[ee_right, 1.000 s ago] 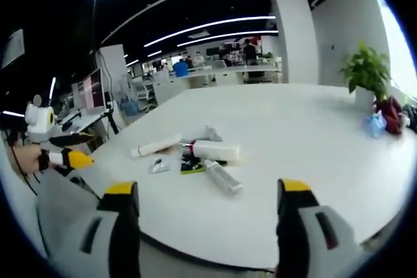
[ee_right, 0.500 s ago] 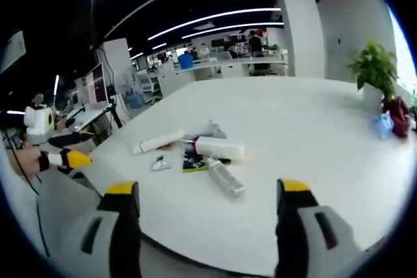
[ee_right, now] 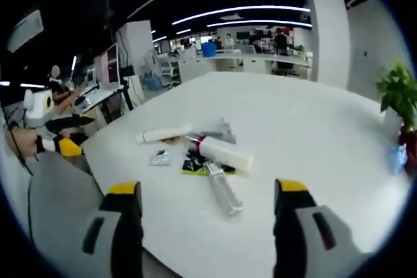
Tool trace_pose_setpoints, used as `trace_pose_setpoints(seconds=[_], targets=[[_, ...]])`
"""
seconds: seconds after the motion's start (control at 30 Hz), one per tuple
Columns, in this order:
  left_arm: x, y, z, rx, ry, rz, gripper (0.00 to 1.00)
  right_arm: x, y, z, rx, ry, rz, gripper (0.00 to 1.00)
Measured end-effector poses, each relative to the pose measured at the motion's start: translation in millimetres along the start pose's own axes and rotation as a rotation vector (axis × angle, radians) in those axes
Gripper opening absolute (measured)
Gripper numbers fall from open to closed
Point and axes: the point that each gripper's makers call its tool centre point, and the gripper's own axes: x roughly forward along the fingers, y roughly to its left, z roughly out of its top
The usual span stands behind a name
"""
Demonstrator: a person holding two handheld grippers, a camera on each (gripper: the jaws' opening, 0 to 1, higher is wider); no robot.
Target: Arrange the skincare products in the storage area until every visible bottle or jar stands upright without overlapping.
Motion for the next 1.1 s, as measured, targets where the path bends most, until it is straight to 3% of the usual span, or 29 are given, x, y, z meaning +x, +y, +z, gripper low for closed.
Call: trace_pose_setpoints(seconds=[0.23, 0.37, 0.7, 0.9, 1.0, 1.1], targets=[[0, 2.5, -1.0, -0.021, 0.003, 0.003, 0.96, 21, -9, 14.7, -0.109, 0.037, 0.071, 0.82], [0, 2.6, -6.4, -0.038, 0.036, -0.006, 0.97, 32, -7, 19.1, -0.165, 0.069, 0.133, 0.83], [-2, 5.7, -5.9, -0.086, 0.034, -0.008, 0.97, 64, -5, 31.6, -0.265, 0.131, 0.233, 0.82], [-2, 5.1, -6.8, -0.084, 0.039, -0.013, 0.97, 86, -2, 36.2, -0.322, 0.164, 0.283, 0.79], [-1, 4.8, -8.2, -0.077, 0.047, -0.011, 0.97, 97, -1, 41.4, -0.325, 0.143, 0.297, 0.74], [-1, 5.0, -8.8, -0.079, 0.05, -0.008, 0.97, 108, 2, 39.1, -0.346, 0.176, 0.327, 0.74]])
